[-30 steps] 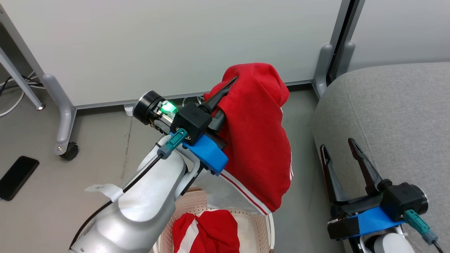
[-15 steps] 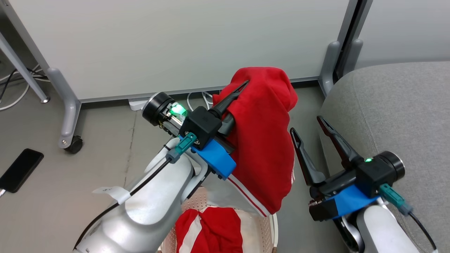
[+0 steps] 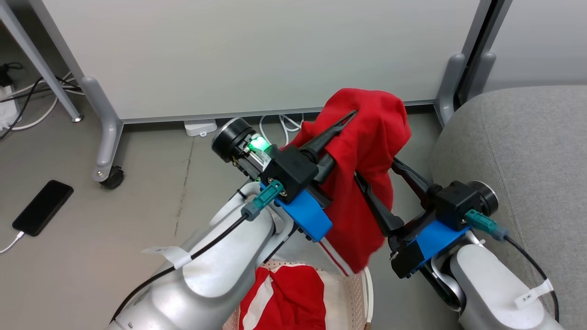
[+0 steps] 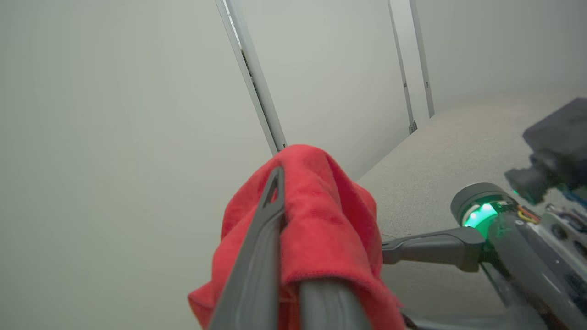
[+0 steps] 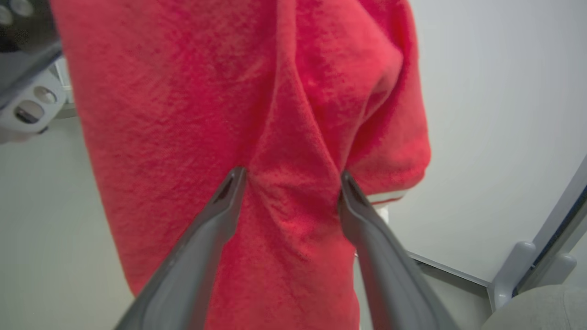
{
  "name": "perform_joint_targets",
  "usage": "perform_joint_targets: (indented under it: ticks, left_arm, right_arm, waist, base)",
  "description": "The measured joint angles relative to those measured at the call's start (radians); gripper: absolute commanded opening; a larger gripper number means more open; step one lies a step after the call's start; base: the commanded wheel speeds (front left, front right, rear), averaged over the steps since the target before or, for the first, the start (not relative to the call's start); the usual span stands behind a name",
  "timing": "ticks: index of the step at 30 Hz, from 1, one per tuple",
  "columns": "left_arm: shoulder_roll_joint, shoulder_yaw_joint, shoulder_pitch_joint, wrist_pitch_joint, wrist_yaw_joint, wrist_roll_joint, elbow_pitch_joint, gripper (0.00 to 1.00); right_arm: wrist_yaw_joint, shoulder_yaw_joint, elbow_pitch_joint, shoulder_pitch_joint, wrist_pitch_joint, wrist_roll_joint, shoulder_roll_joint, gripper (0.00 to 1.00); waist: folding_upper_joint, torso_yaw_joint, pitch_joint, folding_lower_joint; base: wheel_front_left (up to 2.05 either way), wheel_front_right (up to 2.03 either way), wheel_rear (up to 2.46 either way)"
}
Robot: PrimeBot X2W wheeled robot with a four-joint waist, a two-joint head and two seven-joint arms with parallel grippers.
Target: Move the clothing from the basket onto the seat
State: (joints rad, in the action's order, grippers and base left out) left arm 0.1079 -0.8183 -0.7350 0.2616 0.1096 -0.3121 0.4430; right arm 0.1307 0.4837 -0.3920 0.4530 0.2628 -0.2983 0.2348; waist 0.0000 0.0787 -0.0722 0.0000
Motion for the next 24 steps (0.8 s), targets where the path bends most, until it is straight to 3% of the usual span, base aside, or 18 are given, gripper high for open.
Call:
perform_joint_targets:
  ticks: [14,15,16,17,24]
  left_arm:
    - [-0.013,-0.048,-0.017,0.000,0.007,0.003,-0.020,0.00]
    - [-0.014,-0.048,-0.018,0.000,0.007,0.003,-0.022,0.00]
    - [-0.014,-0.048,-0.018,0.000,0.007,0.002,-0.024,0.00]
    - [-0.014,-0.048,-0.018,0.000,0.007,0.001,-0.025,0.00]
    - [-0.010,-0.044,-0.019,0.000,0.007,-0.003,-0.030,0.00]
  right_arm:
    - [0.000,0.200,-0.014,0.105,0.000,-0.191,0.073,1.00]
    - [0.000,0.206,-0.012,0.108,0.000,-0.198,0.075,0.55]
    - [0.000,0.211,-0.010,0.110,0.000,-0.205,0.075,0.45]
    - [0.000,0.214,-0.009,0.111,0.000,-0.210,0.076,0.00]
    - [0.000,0.221,0.005,0.112,0.000,-0.223,0.078,0.00]
  waist:
    - [0.0000,0.027,-0.005,0.0000]
    - [0.0000,0.028,-0.006,0.0000]
    - [0.0000,0.029,-0.007,0.0000]
    - [0.0000,0.030,-0.007,0.0000]
    - [0.0000,0.026,-0.010,0.0000]
  base:
    - [0.00,0.00,0.00]
    - [0.00,0.00,0.00]
    - [0.00,0.00,0.00]
    - [0.00,0.00,0.00]
    - [0.00,0.00,0.00]
